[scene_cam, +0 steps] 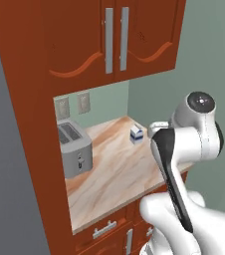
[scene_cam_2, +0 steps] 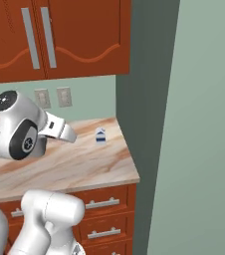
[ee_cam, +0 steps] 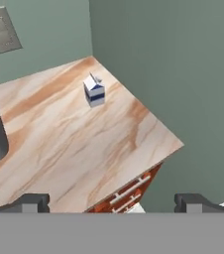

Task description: Move the drinks to the dining counter.

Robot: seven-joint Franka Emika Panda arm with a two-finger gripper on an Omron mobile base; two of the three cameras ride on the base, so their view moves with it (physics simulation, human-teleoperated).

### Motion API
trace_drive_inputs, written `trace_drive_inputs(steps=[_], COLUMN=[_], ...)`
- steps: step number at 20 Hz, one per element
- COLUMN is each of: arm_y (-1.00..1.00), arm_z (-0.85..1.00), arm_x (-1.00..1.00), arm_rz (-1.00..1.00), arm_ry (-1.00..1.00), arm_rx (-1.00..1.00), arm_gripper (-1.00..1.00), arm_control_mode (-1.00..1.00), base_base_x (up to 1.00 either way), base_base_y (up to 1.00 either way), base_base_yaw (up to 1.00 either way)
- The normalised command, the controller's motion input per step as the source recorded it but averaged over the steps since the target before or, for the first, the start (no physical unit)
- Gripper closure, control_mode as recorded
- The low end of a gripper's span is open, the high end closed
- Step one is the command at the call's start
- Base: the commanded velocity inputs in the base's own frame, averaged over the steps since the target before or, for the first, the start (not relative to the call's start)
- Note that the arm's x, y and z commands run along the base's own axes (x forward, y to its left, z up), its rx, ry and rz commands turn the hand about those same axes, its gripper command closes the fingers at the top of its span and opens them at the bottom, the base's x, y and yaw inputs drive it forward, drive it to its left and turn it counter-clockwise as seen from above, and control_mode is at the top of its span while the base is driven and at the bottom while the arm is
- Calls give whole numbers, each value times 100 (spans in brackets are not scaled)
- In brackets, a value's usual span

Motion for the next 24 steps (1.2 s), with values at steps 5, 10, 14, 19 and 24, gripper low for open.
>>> trace_drive_inputs(steps=[5, 10, 14, 19, 24], arm_y=[-23, -18, 0, -2, 0], arm_z=[-6, -10, -10, -17, -19], arm_x=[35, 32, 26, 11, 5], arm_rz=[5, 13, 11, 9, 8], arm_ry=[0, -1, 4, 17, 14], arm_rx=[5, 0, -1, -7, -8], arm_gripper=[-100, -100, -100, -100, -100], arm_control_mode=[-100, -100, -100, -100, -100], base_base_x=[0, 0, 0, 0, 0], base_base_y=[0, 0, 0, 0, 0], base_base_yaw=[0, 0, 0, 0, 0])
